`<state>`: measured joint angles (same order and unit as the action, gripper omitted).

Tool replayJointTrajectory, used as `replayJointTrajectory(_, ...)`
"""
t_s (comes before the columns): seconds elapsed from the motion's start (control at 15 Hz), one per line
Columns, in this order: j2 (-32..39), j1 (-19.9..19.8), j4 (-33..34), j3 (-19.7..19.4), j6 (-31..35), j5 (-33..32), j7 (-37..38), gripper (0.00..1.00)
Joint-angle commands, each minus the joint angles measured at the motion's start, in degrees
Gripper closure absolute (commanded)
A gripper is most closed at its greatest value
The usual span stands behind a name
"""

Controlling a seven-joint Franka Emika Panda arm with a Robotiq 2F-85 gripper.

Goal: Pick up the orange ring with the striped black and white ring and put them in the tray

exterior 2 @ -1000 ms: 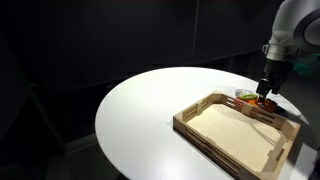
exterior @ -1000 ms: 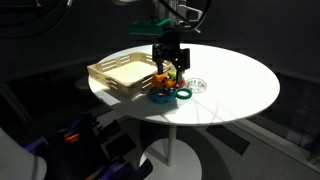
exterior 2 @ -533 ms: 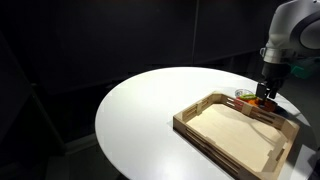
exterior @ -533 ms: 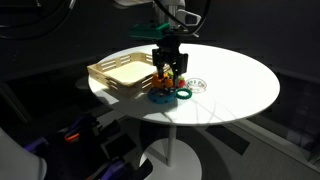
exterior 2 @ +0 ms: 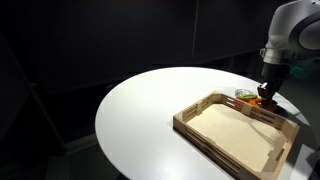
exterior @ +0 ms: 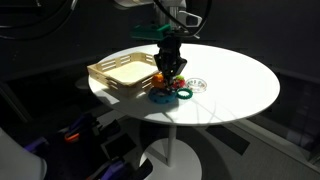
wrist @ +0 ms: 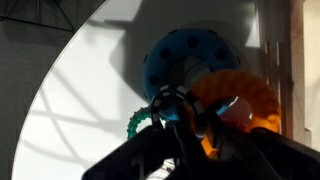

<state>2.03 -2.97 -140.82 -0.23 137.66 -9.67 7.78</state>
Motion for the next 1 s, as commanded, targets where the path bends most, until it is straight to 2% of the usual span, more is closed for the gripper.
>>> replayJointTrajectory(0.0, 0.1, 0.6, 1.0, -0.7, -0.7, -0.9, 1.6, 0.93)
replayJointTrajectory(0.13, -0.8, 0.7, 1.2, -0.6, -2.0, -0.3, 1.1, 0.97)
replayJointTrajectory(0.2, -1.2, 0.7, 1.4, -0.6, -2.7, -0.2, 1.2, 0.95)
replayJointTrajectory(0.93, -7.4, 2.1, 4.6, 0.4, -10.3, 2.4, 0.0, 0.95)
